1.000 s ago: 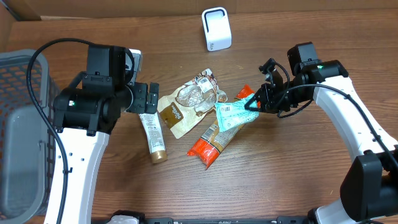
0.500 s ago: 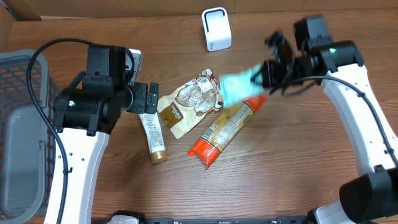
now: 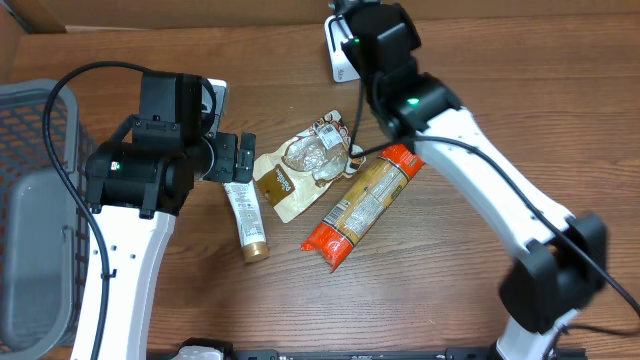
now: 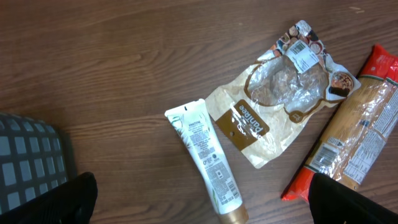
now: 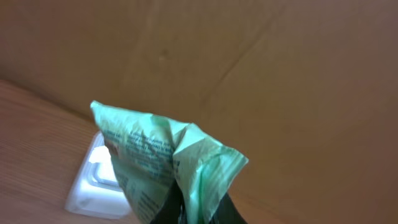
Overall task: Scan the item barcode
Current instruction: 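Hold the mint-green packet in front of the white scanner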
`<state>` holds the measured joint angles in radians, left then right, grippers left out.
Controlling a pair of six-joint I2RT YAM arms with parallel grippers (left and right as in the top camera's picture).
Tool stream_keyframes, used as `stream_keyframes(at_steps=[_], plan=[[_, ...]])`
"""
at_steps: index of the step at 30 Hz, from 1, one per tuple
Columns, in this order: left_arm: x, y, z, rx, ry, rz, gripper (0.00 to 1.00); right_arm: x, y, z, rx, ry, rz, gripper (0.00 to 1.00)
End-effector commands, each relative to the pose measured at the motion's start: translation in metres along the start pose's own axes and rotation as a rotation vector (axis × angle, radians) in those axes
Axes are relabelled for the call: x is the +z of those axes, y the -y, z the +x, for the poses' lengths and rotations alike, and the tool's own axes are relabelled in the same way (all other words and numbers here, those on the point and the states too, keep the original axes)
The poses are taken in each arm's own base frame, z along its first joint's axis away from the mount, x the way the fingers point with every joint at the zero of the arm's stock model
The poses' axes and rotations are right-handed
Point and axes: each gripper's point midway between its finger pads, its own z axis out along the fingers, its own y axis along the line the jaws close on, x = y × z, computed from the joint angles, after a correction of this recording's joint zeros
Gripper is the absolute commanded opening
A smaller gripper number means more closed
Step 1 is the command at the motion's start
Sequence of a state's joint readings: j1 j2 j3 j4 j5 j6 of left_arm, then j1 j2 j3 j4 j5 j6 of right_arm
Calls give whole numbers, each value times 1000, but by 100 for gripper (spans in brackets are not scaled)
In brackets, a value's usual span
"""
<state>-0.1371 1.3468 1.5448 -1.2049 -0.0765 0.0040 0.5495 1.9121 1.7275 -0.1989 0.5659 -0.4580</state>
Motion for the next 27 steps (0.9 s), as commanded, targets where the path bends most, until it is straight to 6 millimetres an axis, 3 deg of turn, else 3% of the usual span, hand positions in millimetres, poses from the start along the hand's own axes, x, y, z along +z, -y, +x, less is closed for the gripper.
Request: stream_keyframes(at_steps=[1,4,9,16,27], plan=[[0,-2,-2,18,2,-9,100,28,5,13,-294,-32,139,4],[0,-2,-2,18,1,-9,100,55,-11,14,-389,28,193,4],[0,-2,-2,18,2,-9,100,80,-29,19,-403,110,243,4],[0,-2,-2,18,2,-9,100,110,-67,48,-543,155,201,4],[0,-2,-2,18,2,-9,100,120,-69,62,-545,147,194,4]])
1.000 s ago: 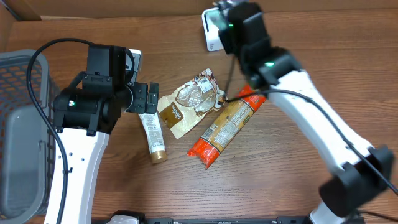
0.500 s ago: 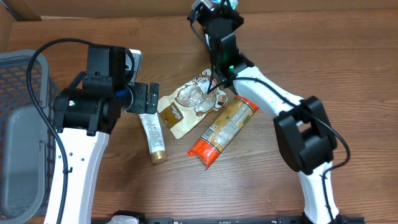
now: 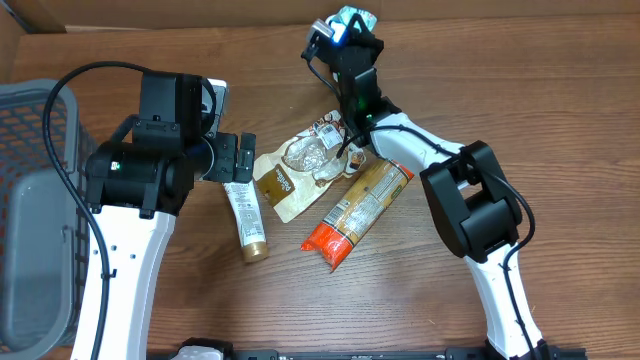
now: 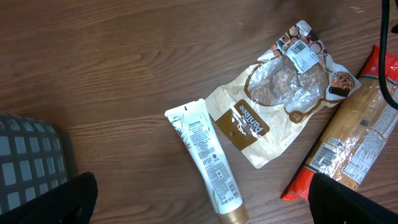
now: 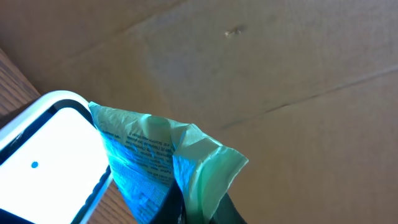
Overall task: Scan the item barcode
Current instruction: 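Hold the mint-green packet in front of the white scanner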
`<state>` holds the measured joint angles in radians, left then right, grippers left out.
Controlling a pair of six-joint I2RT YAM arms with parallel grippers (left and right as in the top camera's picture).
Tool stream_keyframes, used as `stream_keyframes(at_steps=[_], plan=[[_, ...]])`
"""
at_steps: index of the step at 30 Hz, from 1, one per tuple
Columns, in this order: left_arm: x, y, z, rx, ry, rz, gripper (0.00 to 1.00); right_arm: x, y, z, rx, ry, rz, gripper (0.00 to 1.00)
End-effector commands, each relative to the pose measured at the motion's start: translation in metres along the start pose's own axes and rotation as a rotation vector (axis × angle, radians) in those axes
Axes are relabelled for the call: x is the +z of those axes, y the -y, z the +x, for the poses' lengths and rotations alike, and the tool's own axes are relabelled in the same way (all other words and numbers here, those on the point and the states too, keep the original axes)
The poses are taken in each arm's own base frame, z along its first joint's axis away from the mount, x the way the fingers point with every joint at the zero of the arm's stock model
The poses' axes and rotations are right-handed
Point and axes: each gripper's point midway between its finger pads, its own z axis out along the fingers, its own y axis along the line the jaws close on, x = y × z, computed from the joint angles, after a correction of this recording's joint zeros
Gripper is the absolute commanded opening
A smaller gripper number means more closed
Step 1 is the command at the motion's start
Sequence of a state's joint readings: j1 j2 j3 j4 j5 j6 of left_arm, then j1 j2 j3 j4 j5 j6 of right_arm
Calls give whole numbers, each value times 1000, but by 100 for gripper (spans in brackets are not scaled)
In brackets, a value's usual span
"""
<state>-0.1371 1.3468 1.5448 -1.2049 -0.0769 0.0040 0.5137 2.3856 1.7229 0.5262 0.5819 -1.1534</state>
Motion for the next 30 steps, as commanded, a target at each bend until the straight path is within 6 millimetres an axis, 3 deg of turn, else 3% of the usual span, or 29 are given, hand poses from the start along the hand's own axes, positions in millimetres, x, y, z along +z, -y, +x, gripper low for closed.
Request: stream_keyframes(at_steps=[1,21,26,30], plan=[[0,-2,-2,18,2,-9,100,2,12,-6,12,22,21,4],[0,-2,-2,18,2,-9,100,2,6,-5,10,22,-1,4],[0,-2,-2,18,2,-9,100,-2,27,-12,69,27,29,4],[0,-2,-2,18,2,-9,100,-12,68,-22,144,25,91,4]])
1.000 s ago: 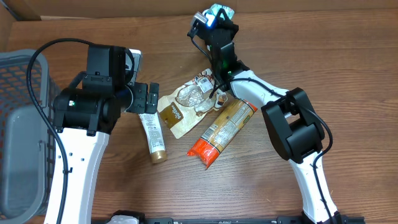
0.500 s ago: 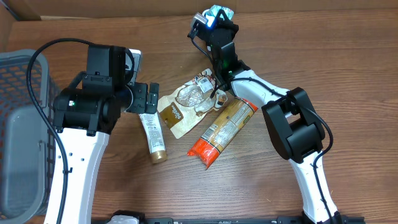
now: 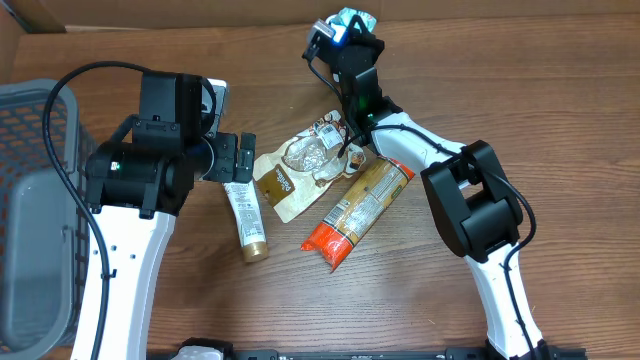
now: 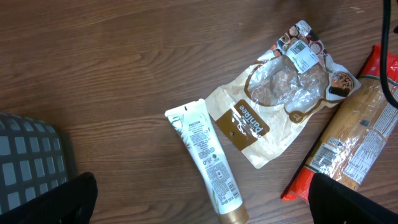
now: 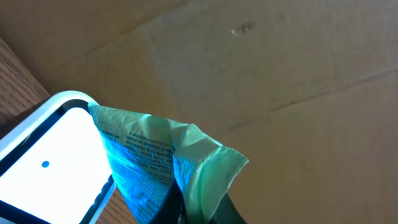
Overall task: Scan the item barcode
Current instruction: 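Hold the mint-green packet in front of the white scanner, then move the packet to the right side and release it on the table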
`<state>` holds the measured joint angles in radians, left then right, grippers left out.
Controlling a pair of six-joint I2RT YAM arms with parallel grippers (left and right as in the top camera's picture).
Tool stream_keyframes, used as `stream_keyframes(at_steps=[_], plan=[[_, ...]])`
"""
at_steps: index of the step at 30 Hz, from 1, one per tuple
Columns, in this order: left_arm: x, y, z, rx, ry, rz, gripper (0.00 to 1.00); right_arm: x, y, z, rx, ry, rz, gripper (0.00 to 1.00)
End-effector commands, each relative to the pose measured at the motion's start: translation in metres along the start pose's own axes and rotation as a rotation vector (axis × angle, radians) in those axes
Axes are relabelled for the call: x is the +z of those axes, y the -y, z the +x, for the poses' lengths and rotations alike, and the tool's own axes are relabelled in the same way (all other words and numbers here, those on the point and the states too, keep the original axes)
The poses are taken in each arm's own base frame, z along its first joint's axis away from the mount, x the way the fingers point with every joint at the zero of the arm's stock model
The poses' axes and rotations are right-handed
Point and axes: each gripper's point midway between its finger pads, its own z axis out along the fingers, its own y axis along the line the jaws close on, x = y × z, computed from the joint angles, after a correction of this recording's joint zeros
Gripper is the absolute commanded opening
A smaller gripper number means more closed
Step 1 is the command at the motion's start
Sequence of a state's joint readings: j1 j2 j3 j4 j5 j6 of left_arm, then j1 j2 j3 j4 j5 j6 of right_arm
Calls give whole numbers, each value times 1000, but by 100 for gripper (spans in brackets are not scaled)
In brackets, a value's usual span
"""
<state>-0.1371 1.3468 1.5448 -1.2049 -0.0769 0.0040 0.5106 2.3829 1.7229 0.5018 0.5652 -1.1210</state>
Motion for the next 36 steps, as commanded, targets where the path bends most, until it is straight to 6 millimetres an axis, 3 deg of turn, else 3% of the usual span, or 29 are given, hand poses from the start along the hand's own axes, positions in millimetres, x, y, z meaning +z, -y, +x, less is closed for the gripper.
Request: stream_keyframes(at_steps=[1,3,4,7,12,18,21,24,31,36], plan=[[0,-2,-2,18,2,-9,99,-23,98,-27,173,9,150,4],[0,-2,-2,18,2,-9,99,-33,122,-28,207,-22,173,4],[0,-2,-2,18,2,-9,100,-48,146,-28,270,-60,193,4],[0,-2,-2,18,2,-9,100,-75,169,-31,361,-90,117,4],[0,-2,-2,18,2,-9,100,-130,184,-26,678,-111,-158,4],[0,-2,-2,18,2,-9,100,-203,190,15,1129,-279,-540,4],[0,-2,-2,18,2,-9,100,-236,188,46,1294,-425,-688,4],[0,-2,-2,18,2,-9,99,-248,184,93,1448,-628,-709,4],[0,-2,-2,18,2,-9,100,-235,159,216,1638,-902,-519,4],[0,-2,-2,18,2,-9,100,-231,123,284,1781,-976,-424,4]])
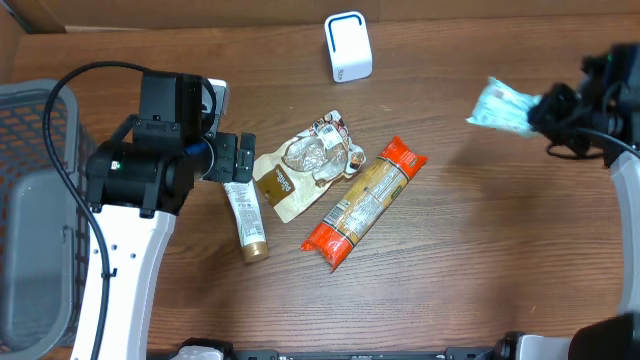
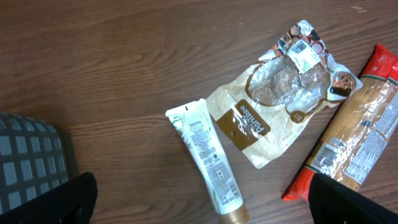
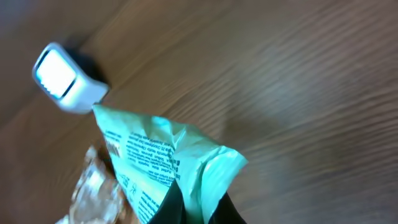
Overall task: Scan the item barcode
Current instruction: 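Move the packet to the right side and release it on the table, then reach the right gripper to the red-topped pasta pack and grasp it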
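Note:
My right gripper (image 1: pixel 545 112) is shut on a crumpled light-green packet (image 1: pixel 503 104) and holds it above the table's right side. In the right wrist view the green packet (image 3: pixel 163 160) sticks up from the right gripper (image 3: pixel 194 210). The white scanner (image 3: pixel 64 79) lies far off to the upper left of it. On the overhead view the scanner (image 1: pixel 347 46) stands at the table's back middle. My left gripper (image 1: pixel 236 157) hangs open over the white tube (image 2: pixel 206 160), its dark fingers (image 2: pixel 79 198) wide apart.
A brown clear-window pouch (image 1: pixel 305 165) and a long orange-red pasta packet (image 1: pixel 365 203) lie mid-table beside the white tube (image 1: pixel 246 215). A grey mesh basket (image 1: pixel 30 200) fills the left edge. A cardboard wall (image 1: pixel 200 12) runs along the back.
My right gripper, with the green packet still in it, was held against the scanner at the back and is now far out on the right. The left arm has not moved.
At first my right gripper held the green packet just above the scanner. At the following two moments the packet was close to the scanner's lit face and glowed blue. Now it is carried off to the right, while the left arm stayed still throughout.

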`<state>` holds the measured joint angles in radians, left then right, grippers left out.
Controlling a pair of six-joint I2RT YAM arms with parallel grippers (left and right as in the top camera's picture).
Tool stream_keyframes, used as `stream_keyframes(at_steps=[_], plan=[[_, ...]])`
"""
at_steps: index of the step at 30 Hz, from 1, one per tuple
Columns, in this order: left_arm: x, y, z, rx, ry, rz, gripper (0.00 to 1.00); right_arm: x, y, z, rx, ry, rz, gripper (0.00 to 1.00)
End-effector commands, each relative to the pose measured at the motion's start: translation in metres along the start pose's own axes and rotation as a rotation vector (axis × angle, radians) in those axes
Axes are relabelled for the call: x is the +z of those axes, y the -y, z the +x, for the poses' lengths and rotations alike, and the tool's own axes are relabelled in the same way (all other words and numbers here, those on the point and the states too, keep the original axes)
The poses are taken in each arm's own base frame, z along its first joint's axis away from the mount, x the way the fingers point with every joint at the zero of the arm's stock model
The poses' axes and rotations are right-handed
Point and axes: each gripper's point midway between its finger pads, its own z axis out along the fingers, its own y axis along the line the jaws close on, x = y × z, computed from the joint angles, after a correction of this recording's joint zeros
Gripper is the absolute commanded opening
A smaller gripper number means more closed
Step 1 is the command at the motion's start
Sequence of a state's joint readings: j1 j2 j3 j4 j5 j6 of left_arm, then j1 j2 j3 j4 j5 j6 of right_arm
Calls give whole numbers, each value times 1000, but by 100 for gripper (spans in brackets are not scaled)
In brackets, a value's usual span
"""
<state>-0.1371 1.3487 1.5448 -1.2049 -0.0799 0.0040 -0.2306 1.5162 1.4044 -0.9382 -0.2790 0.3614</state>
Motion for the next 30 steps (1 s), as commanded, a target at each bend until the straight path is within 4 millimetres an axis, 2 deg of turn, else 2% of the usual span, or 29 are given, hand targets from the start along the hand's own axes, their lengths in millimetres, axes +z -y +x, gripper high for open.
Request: stream_keyframes(at_steps=[1,5,10,11,12,13,15,17,19,21,24,25,26,30], plan=[[0,-1,-2,17,4,-6,100,28,43,14,155,-39,-3,4],[0,-1,-2,17,4,-6,100,58,90,30,268,-38,23,4],[0,-1,-2,17,4,-6,100,81,131,49,366,-26,57,6],[0,-1,-2,17,4,-6,100,84,138,52,376,-22,66,9],[0,-1,-2,17,4,-6,100,86,145,56,386,-19,80,15],[0,-1,-2,17,4,-6,100,86,154,60,401,-18,106,26],[0,-1,-2,17,3,-6,100,85,159,63,413,-26,120,38],[0,-1,-2,17,4,-6,99,84,160,65,421,-35,123,61],[0,-1,-2,17,4,-6,100,83,154,69,429,-63,95,74],[0,-1,-2,17,4,-6,100,80,135,67,399,-99,6,86],[0,-1,-2,17,4,-6,100,68,97,58,311,-144,-155,100],[0,-1,-2,17,4,-6,100,64,87,55,281,-157,-188,100],[0,-1,-2,17,4,-6,99,55,64,53,208,-187,-242,100],[0,-1,-2,17,3,-6,99,44,13,67,56,-280,-274,100]])
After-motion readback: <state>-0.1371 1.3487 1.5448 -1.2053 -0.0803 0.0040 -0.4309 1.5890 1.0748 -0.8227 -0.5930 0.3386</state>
